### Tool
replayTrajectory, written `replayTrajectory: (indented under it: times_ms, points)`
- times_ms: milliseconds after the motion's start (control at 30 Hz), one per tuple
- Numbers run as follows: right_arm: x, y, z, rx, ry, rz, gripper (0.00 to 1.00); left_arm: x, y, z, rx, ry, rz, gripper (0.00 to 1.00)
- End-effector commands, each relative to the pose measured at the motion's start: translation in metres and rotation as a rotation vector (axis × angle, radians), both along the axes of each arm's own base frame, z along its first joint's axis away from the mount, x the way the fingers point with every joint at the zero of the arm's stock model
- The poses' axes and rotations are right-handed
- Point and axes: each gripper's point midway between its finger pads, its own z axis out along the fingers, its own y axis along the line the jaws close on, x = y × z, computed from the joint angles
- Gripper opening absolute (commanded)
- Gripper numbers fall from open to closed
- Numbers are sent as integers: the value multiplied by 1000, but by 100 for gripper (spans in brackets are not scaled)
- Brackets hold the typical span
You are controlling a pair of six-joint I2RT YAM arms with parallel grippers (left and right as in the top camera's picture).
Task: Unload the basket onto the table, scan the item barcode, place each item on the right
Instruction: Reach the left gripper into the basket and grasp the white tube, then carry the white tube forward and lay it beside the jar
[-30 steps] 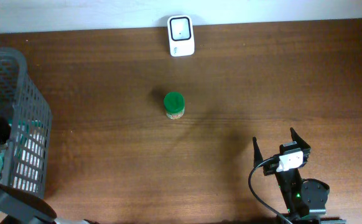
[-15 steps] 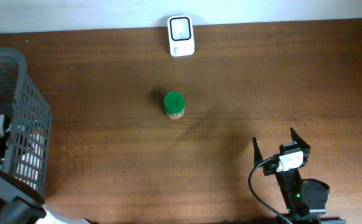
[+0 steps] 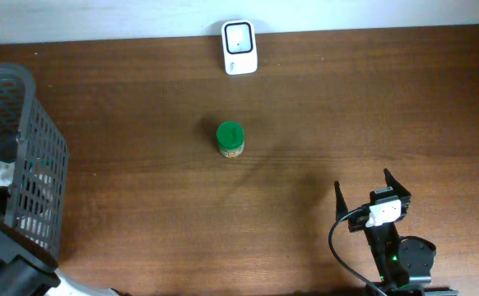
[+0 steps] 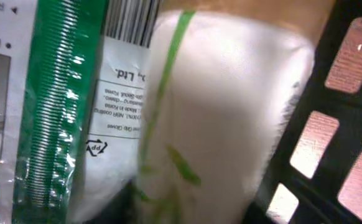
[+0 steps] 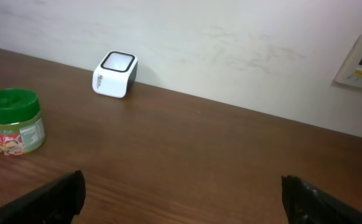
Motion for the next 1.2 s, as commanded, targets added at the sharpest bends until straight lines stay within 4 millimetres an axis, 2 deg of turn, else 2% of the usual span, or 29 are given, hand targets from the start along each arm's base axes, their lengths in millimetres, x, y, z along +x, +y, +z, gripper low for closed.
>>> replayTrajectory:
  times_ms: [0,133,233,333,433,467,533,567,633,700,733,767,867,933,1000,1033,1167]
  points:
    - [0,1,-3,7,5,1,98,-4,2,-6,7,24,4,0]
    - [0,1,-3,7,5,1,98,6,9,9,3,-2,73,0]
    - [0,1,-3,7,5,1,98,26,10,43,-34,-78,95,0]
    - [0,1,-3,7,5,1,98,43,20,87,-19,-126,171,0]
    - [0,1,-3,7,5,1,98,58,24,144,0,-188,251,0]
    - [0,1,-3,7,5,1,98,63,22,169,12,-224,272,0]
    - [0,1,-3,7,5,1,98,73,9,210,11,-308,269,0]
    - [0,1,-3,7,5,1,98,81,-5,241,18,-382,237,0]
    - [0,1,-3,7,5,1,98,84,-22,275,36,-456,220,0]
    - [0,1,-3,7,5,1,98,85,-45,311,64,-540,187,0]
    - [0,1,-3,7,5,1,98,85,-53,323,77,-570,171,0]
    - [0,1,-3,7,5,1,98,82,-71,346,104,-635,131,0]
    - [0,1,-3,7,5,1,98,72,-100,394,163,-778,103,0]
    - [0,1,-3,7,5,1,98,64,-124,414,151,-841,82,0]
    - [0,1,-3,7,5,1,98,60,-150,421,133,-858,22,0]
    - [0,1,-3,7,5,1,98,60,-163,420,121,-852,-10,0]
    - [0,1,-3,7,5,1,98,65,-193,405,61,-801,-90,0]
